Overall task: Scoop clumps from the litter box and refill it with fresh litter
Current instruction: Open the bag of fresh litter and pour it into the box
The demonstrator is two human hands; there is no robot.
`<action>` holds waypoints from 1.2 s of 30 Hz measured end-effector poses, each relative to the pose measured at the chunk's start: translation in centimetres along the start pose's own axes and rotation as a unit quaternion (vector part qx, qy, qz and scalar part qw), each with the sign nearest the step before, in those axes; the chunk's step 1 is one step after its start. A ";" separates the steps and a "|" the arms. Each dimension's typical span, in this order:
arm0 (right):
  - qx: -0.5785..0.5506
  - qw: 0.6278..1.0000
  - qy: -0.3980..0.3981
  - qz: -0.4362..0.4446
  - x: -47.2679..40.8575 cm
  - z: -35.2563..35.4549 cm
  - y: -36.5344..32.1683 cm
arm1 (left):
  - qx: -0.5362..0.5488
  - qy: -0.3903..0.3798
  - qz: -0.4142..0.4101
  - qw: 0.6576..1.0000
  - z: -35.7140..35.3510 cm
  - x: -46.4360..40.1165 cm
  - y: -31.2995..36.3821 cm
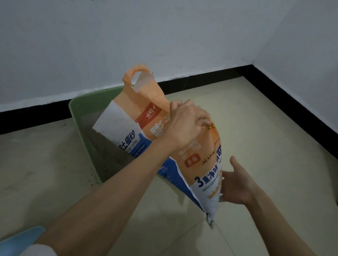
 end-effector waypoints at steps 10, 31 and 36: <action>0.015 0.995 0.086 0.046 -0.7 0.1 0.1 | 0.004 0.018 0.046 0.999 1.9 0.0 -1.3; -0.007 0.964 0.142 0.226 3.8 0.3 -6.0 | 0.082 0.123 0.122 0.981 5.7 0.4 -3.9; -0.025 0.963 0.139 0.229 4.8 0.4 -6.2 | 0.093 0.138 0.106 0.980 5.9 -0.1 -2.9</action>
Point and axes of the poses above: each hand's wrist, its own x-axis away from the middle knuckle, its own z-axis out of the back of the hand, y = z × x, the point moved 7 cm from there along -x, towards the middle knuckle, and after that the axes turned 1 degree about -z, right-handed, at the moved point
